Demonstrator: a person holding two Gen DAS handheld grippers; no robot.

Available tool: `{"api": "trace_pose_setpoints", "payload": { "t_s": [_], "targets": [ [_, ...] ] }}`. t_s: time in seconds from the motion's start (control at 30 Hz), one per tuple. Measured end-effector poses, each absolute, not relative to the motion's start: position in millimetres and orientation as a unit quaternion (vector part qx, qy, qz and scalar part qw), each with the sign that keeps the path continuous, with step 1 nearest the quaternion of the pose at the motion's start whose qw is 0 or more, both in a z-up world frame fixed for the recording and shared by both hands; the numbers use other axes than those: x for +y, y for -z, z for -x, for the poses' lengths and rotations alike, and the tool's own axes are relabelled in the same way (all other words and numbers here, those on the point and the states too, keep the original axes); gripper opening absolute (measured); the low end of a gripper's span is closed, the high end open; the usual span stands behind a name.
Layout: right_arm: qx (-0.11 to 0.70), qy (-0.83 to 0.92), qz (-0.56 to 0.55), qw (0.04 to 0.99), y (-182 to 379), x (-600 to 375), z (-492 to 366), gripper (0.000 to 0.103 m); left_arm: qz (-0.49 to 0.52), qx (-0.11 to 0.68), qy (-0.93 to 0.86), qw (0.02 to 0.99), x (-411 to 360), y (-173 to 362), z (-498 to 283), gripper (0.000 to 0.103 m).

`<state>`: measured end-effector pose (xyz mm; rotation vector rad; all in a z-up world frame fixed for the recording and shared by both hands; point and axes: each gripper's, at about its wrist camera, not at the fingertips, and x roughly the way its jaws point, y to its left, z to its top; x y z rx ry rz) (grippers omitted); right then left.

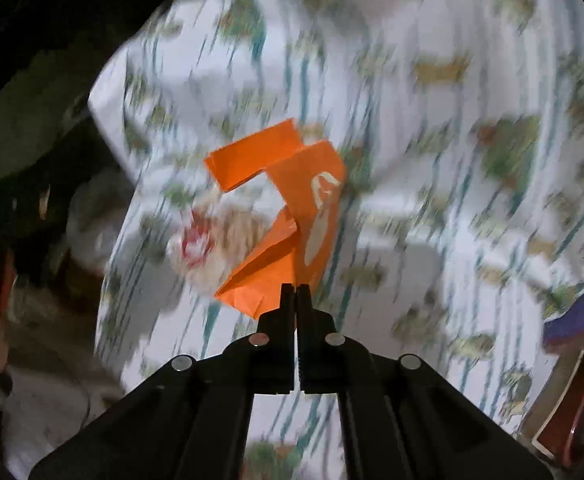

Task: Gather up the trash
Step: 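Lift the orange box with the right tool while the left lifts the bread crust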

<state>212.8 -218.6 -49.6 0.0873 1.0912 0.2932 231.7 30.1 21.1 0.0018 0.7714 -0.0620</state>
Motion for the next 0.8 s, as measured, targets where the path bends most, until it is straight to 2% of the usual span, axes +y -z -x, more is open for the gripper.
{"api": "trace_pose_setpoints", "payload": {
  "t_s": [0.07, 0.1, 0.13, 0.17, 0.27, 0.47, 0.53, 0.63, 0.8],
  "targets": [
    [0.538, -0.121, -0.059, 0.832, 65.4, -222.8, -212.7, 0.018, -0.001, 0.378, 0.031, 0.925, 30.1, -20.3, -230.5, 0.038],
    [0.548, -0.112, -0.068, 0.826, 71.7, -226.2, -213.2, 0.051, 0.0, 0.38, 0.032, 0.925, 30.4, -19.9, -230.3, 0.038],
    [0.557, -0.105, -0.082, 0.82, 79.5, -228.2, -215.6, 0.078, 0.002, 0.381, 0.033, 0.924, 30.9, -19.4, -230.3, 0.038],
    [0.553, -0.102, -0.098, 0.821, 82.3, -231.8, -215.1, 0.081, 0.004, 0.382, 0.033, 0.923, 31.4, -19.2, -230.6, 0.038],
    [0.547, -0.099, -0.113, 0.823, 86.5, -234.0, -215.7, 0.082, 0.008, 0.382, 0.033, 0.924, 32.8, -20.1, -231.4, 0.038],
    [0.521, -0.087, -0.045, 0.848, 85.2, -212.9, -220.4, 0.082, 0.019, 0.384, 0.033, 0.923, 36.2, -21.3, -234.1, 0.038],
    [0.505, -0.087, -0.039, 0.858, 80.5, -208.0, -223.5, 0.092, 0.027, 0.386, 0.034, 0.921, 38.0, -21.2, -235.6, 0.038],
    [0.487, -0.071, -0.02, 0.87, 76.1, -201.9, -226.9, 0.095, 0.03, 0.389, 0.034, 0.92, 39.0, -20.4, -237.7, 0.038],
    [0.512, -0.028, 0.025, 0.858, 91.9, -188.6, -243.5, 0.095, 0.024, 0.39, 0.024, 0.92, 41.9, -17.1, -242.6, 0.038]
  ]
}}
